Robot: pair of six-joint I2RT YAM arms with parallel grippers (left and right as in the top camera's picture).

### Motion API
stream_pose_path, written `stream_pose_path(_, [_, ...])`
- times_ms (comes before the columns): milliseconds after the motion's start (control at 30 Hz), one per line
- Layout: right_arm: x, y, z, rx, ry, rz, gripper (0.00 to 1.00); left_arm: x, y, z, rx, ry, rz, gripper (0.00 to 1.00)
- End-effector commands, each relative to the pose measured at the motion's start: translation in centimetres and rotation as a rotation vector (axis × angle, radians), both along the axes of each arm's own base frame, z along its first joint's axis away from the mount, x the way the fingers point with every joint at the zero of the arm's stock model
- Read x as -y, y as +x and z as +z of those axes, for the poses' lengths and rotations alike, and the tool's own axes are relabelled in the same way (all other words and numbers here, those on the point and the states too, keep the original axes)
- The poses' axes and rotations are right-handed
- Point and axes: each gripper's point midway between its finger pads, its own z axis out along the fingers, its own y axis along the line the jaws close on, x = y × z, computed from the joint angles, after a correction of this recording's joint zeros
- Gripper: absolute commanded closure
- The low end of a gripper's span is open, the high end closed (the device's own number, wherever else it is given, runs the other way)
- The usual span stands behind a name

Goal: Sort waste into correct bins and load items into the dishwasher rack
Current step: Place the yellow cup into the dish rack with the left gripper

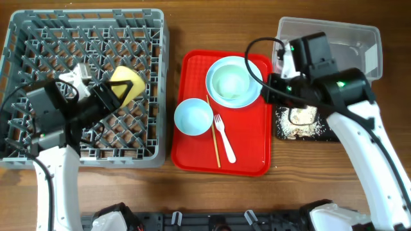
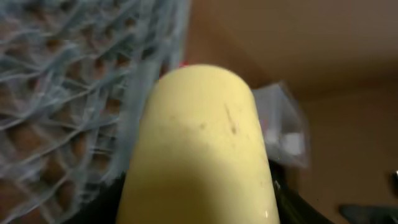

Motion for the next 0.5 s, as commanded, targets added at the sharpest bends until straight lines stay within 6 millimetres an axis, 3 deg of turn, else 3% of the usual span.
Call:
stream_pose_path(0, [2.0,-0.4,0.3,0.019,-0.098,-0.027,0.77,-4.7,-0.8,2.4,-0.095,0.262,0.195,0.96])
stream_pose_path(133, [2.0,-0.6,0.2,0.012,-0.1,-0.027,0.77,-8.0,-3.9,2.8,-0.273,0.424,0.335,0.96])
stream_pose_path(233, [2.0,-0.6,0.2,0.012,-0.099,-0.028,0.77,-9.9,-5.8,1.1,-0.402,0.516,0.395,0.96])
stream_pose_path(467, [2.0,-0.6,0.2,0.009,-0.095,-0.037,0.78,-10.0,-6.2,-3.6,-0.614,0.501,0.335,0.96])
